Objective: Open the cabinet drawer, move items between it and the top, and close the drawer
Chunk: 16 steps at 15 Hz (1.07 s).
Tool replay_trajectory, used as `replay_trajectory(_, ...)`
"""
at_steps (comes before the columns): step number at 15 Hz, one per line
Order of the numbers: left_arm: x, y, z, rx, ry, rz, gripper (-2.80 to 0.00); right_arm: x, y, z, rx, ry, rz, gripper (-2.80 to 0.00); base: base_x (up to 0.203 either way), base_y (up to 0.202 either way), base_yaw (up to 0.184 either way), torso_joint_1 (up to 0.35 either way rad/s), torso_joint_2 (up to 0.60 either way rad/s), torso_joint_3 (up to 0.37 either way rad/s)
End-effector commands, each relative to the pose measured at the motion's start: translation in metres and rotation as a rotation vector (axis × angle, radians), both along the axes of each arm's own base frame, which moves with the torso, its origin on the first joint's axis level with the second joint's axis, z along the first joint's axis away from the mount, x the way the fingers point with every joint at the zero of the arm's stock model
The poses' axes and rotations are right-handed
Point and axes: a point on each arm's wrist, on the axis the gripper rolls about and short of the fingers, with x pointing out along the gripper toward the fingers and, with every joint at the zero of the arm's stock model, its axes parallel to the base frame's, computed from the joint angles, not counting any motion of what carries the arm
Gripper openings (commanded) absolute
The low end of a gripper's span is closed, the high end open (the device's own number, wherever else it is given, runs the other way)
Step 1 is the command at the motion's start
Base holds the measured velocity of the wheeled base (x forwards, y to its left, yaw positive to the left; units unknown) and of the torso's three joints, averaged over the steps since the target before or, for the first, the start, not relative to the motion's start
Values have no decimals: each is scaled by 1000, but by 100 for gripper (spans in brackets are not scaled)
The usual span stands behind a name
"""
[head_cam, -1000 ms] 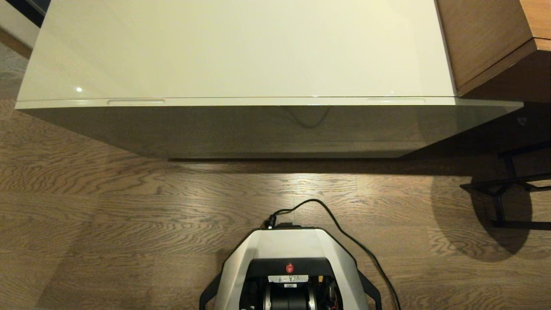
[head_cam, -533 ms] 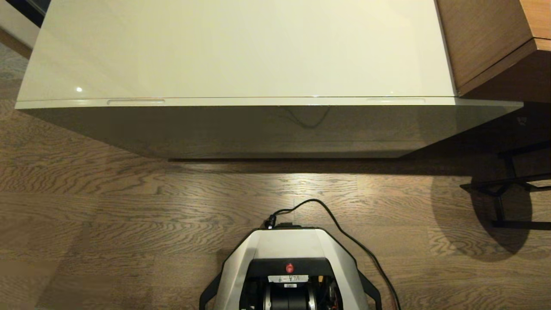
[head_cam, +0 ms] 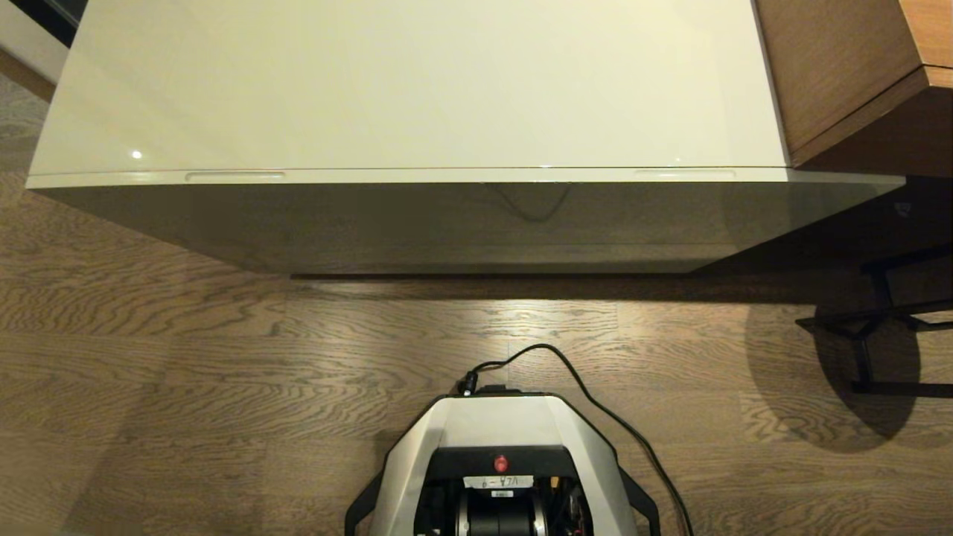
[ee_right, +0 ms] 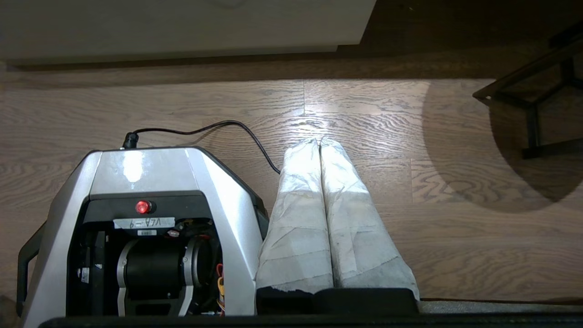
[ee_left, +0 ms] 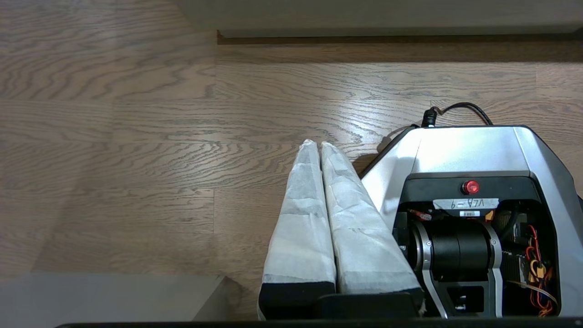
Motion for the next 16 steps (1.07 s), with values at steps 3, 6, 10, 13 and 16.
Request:
replay_trajectory(3, 0, 0, 0, 1, 2, 0, -280, 0, 0, 0, 1, 2, 1, -280, 0, 0, 0, 0, 0, 0)
replay_trajectory(6, 0, 0, 0, 0, 2, 0, -280, 0, 0, 0, 1, 2, 1, -280, 0, 0, 0, 0, 0, 0)
replay_trajectory(10, 0, 0, 0, 0, 2, 2, -280, 0, 0, 0, 1, 2, 0, -280, 0, 0, 0, 0, 0, 0)
replay_trajectory(13, 0, 0, 0, 0, 2, 0, -280, 0, 0, 0, 0, 2, 1, -280, 0, 0, 0, 0, 0, 0)
replay_trajectory(16, 0, 0, 0, 0, 1, 1, -280, 0, 0, 0, 0, 2, 0, -280, 0, 0, 0, 0, 0, 0)
